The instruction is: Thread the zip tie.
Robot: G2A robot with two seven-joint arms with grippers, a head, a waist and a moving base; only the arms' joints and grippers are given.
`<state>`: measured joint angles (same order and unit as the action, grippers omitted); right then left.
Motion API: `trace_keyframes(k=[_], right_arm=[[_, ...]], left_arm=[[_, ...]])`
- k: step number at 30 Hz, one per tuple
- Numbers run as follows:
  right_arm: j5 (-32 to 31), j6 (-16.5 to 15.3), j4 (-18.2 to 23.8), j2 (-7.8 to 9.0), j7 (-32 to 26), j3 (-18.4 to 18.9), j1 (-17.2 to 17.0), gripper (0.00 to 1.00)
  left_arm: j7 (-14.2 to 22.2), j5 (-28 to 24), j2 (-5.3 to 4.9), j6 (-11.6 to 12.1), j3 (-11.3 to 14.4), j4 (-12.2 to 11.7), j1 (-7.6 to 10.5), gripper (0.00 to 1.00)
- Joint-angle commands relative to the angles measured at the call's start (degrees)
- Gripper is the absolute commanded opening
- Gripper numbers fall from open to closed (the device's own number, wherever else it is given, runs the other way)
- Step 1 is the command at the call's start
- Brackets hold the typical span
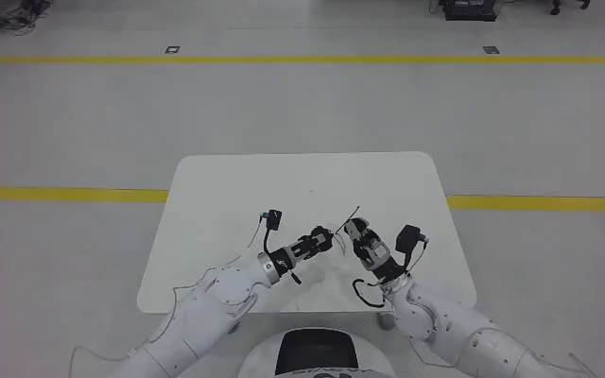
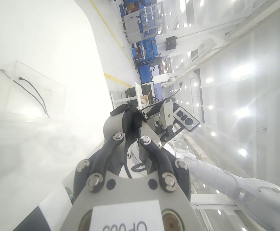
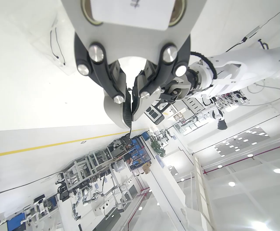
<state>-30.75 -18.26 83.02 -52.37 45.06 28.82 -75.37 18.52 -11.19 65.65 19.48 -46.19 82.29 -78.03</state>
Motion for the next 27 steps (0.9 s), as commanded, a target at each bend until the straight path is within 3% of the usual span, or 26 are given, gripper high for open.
trace_keyframes(k=[1,27], right_arm=[[-0.43,0.22,0.06,-0.23,-0.57,0.68,-0.51,0.0],[-4.4,-1.0,-0.43,-3.5,-5.06,7.8,-4.97,0.0]], left_arm=[[0.0,0.0,0.0,0.0,0.0,0.0,0.0,0.0],[0.0,0.0,0.0,0.0,0.0,0.0,0.0,0.0]])
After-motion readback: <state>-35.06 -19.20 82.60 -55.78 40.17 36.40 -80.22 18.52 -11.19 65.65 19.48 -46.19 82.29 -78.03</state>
